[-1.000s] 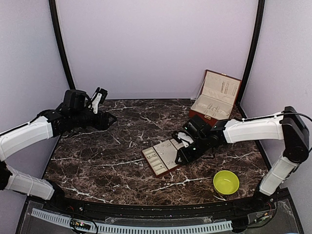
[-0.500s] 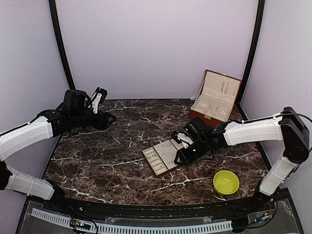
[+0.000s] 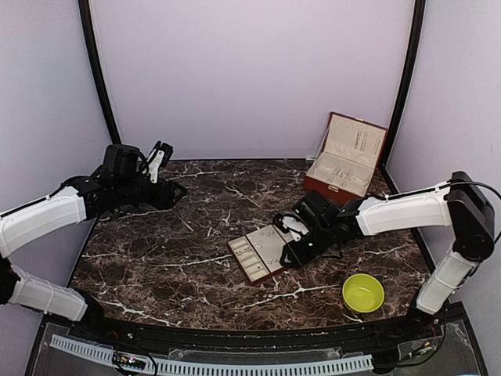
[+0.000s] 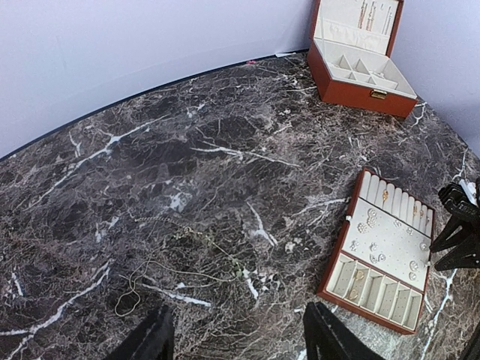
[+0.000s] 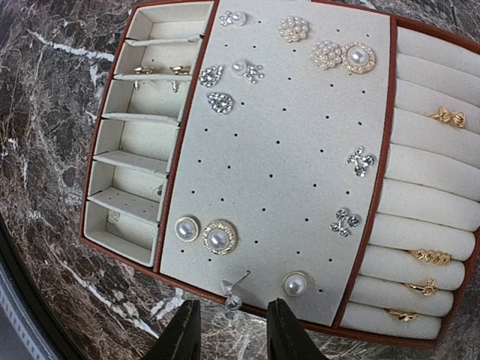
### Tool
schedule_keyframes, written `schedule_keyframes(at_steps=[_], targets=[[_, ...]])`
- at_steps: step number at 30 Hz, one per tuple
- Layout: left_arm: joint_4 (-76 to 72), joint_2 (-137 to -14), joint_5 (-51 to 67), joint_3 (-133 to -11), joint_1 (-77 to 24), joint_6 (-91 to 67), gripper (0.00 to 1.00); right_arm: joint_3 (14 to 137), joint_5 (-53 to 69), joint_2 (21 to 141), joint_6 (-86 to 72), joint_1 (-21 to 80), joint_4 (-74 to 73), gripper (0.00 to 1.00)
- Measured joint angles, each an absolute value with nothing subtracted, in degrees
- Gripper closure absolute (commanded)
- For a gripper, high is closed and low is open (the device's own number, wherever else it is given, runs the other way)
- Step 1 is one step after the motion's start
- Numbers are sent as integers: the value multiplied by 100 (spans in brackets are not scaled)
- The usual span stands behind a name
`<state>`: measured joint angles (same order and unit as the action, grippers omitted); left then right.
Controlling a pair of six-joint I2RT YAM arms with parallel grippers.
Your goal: Organize the mixed jewelry
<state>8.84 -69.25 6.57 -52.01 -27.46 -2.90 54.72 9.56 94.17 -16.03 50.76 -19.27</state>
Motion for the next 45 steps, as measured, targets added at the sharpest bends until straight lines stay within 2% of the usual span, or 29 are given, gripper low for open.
schedule_keyframes(at_steps=[45], targets=[[869, -6943, 657, -5201, -2746, -270, 39, 5487, 467, 9657, -1708, 5188, -1699, 88]])
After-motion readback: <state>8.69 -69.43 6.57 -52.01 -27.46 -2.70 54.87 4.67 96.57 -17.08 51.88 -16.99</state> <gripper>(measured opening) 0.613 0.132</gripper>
